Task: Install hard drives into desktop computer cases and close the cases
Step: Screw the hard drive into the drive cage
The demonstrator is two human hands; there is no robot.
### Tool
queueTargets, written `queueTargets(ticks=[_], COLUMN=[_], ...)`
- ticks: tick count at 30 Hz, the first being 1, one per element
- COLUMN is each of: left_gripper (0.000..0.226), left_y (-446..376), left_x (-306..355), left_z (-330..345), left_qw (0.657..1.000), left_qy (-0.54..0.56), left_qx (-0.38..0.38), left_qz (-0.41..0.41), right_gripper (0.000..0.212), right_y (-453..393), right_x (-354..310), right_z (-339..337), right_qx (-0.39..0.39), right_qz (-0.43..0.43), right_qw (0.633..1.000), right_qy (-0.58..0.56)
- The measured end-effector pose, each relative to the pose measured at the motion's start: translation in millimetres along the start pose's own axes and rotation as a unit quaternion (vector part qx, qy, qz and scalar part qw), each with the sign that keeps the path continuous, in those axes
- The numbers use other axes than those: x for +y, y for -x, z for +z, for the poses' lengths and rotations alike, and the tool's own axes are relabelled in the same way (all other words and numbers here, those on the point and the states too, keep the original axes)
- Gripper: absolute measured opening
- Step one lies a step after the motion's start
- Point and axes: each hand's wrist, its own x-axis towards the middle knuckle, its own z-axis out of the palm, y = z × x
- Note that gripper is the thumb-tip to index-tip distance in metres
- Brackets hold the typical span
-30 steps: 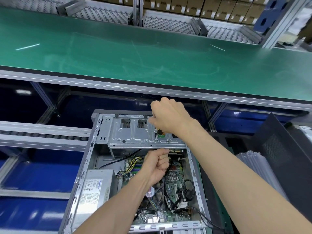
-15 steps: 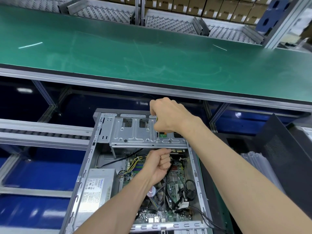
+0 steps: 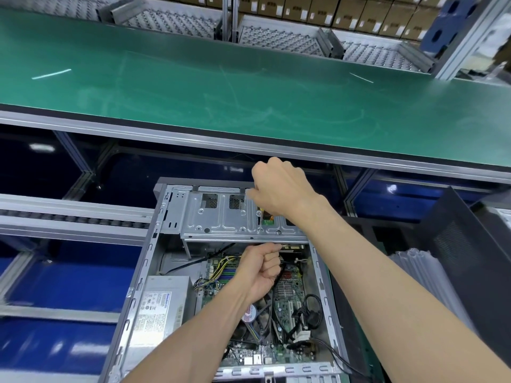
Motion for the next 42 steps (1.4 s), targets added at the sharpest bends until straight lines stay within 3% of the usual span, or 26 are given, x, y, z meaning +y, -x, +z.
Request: queueTargets(ticks=[6, 13, 16, 27, 31, 35, 37, 38, 40, 42], left_gripper=[0.047, 0.045, 0.045, 0.042, 0.029, 0.018, 0.024, 0.027, 0.034, 0.035], left_y=[0, 0, 2, 12, 23, 36, 41, 43, 47, 50], left_x=[0, 0, 1, 5, 10, 16, 16, 16, 18, 25], left_z=[0, 0, 2, 5, 6, 1, -2, -2, 0, 4], left_qw=[1.000, 1.000, 1.000, 0.997, 0.982, 0.924, 0.919, 0.932, 0.971, 0.985], left_qy=[0.001, -0.004, -0.002, -0.077, -0.159, -0.240, -0.210, -0.169, -0.034, 0.110], left_qx=[0.000, 0.001, 0.003, 0.021, 0.088, 0.259, 0.277, 0.254, 0.156, 0.059], left_qz=[-0.001, -0.001, -0.005, 0.020, 0.050, 0.144, 0.186, 0.196, 0.178, 0.120], right_gripper=[0.025, 0.011, 0.027, 0.021, 0.021, 0.021, 0.020, 0.019, 0.015, 0.018], right_y=[3, 0, 0, 5, 21, 35, 42, 46, 51, 56], right_x=[2, -5, -6, 17, 37, 50, 48, 46, 42, 37], right_z=[-7, -3, -6, 1, 7, 6, 8, 11, 16, 22], right_qx=[-0.047, -0.021, -0.051, -0.023, 0.029, 0.051, 0.043, 0.042, 0.039, 0.019], right_qz=[0.002, -0.012, -0.018, 0.019, 0.072, 0.140, 0.156, 0.163, 0.170, 0.151], right_qw=[0.996, 0.999, 0.997, 0.993, 0.984, 0.944, 0.905, 0.882, 0.854, 0.862], right_qy=[-0.075, -0.033, -0.061, -0.110, -0.161, -0.294, -0.395, -0.440, -0.490, -0.483])
